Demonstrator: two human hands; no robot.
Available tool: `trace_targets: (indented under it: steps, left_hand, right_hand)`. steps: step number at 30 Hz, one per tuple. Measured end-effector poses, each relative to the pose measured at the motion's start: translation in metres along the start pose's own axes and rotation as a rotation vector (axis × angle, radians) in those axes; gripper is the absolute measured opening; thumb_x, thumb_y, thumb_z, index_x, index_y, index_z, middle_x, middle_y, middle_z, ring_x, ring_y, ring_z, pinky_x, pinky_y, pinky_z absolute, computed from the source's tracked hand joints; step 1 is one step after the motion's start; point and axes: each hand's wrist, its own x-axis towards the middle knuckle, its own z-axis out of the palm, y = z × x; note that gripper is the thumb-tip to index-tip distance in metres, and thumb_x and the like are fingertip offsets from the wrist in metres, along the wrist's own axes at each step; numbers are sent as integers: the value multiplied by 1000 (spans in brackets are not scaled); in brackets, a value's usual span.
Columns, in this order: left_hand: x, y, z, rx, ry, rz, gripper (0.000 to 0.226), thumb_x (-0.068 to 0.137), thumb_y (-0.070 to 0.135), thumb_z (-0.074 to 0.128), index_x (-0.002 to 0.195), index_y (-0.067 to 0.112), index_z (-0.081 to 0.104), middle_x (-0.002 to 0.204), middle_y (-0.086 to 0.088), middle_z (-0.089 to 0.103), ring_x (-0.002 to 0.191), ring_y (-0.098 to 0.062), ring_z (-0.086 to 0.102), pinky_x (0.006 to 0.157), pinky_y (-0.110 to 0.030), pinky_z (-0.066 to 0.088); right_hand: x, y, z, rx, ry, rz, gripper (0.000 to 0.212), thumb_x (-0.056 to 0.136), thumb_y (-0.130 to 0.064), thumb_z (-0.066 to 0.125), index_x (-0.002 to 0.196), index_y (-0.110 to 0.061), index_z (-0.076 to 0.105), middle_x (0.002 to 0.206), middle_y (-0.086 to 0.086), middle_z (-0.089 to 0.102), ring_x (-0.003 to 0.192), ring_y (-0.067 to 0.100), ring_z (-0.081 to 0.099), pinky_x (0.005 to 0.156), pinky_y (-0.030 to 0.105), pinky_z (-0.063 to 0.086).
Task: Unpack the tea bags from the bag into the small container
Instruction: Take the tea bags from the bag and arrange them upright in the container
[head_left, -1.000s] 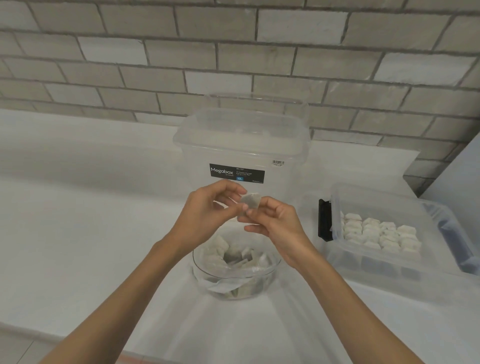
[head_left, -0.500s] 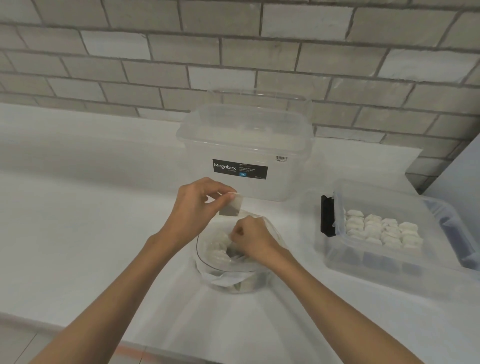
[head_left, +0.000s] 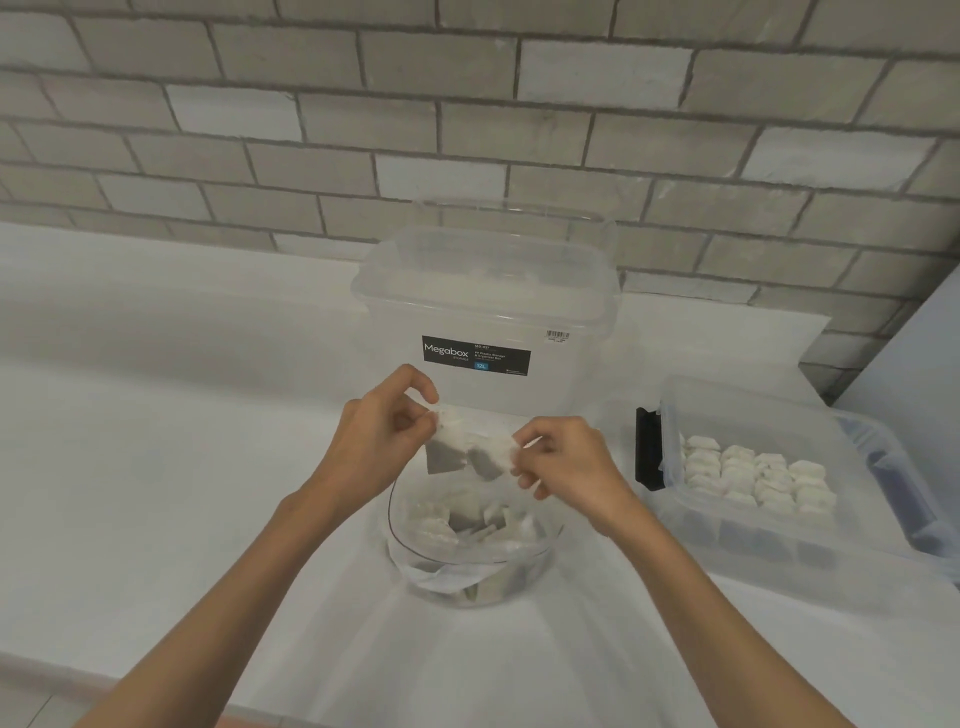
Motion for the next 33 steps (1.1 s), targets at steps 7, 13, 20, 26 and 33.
trace_targets:
  steps: [7, 13, 20, 26, 33]
  left_hand:
    - [6, 13, 20, -67, -83, -17, 23, 88, 7, 61, 80, 26, 73, 83, 9, 72, 73, -7, 69, 73, -30, 53]
    - [9, 40, 47, -333, -178, 18, 13, 81, 23, 75, 89, 13, 74, 86, -1, 75, 82, -14, 72, 81, -29, 54]
    - [24, 51, 53, -227, -155, 86, 4, 80, 19, 77, 79, 23, 75, 81, 2, 75, 84, -19, 70, 84, -36, 53]
    - [39, 76, 57, -12, -351, 236, 8, 82, 24, 74, 84, 16, 76, 79, 6, 73, 79, -5, 68, 82, -28, 51]
    - [52, 107, 84, -9, -389, 328, 6, 80, 29, 77, 83, 24, 76, 80, 6, 73, 81, -8, 69, 83, -39, 54]
  right_hand:
    - [-13, -1, -28, 824, -86, 158, 7, 90, 0, 59, 91, -6, 63, 80, 10, 73, 63, 10, 67, 56, 19, 54]
    - [-18, 5, -14, 1179, -214, 238, 12, 88, -2, 59, 99, -7, 60, 89, 7, 73, 72, 9, 70, 57, 18, 54]
    - [-20, 5, -45, 25, 278, -143, 19, 84, -6, 67, 98, -19, 65, 80, -4, 70, 65, 1, 62, 64, 18, 48]
    - [-31, -31, -94, -296, 217, -473, 18, 90, -28, 63, 107, -33, 68, 94, -16, 66, 83, 0, 59, 70, 6, 41]
    - [-38, -34, -142, -384, 228, -494, 5, 85, -25, 71, 85, -29, 74, 79, -16, 70, 77, -1, 60, 72, 6, 42]
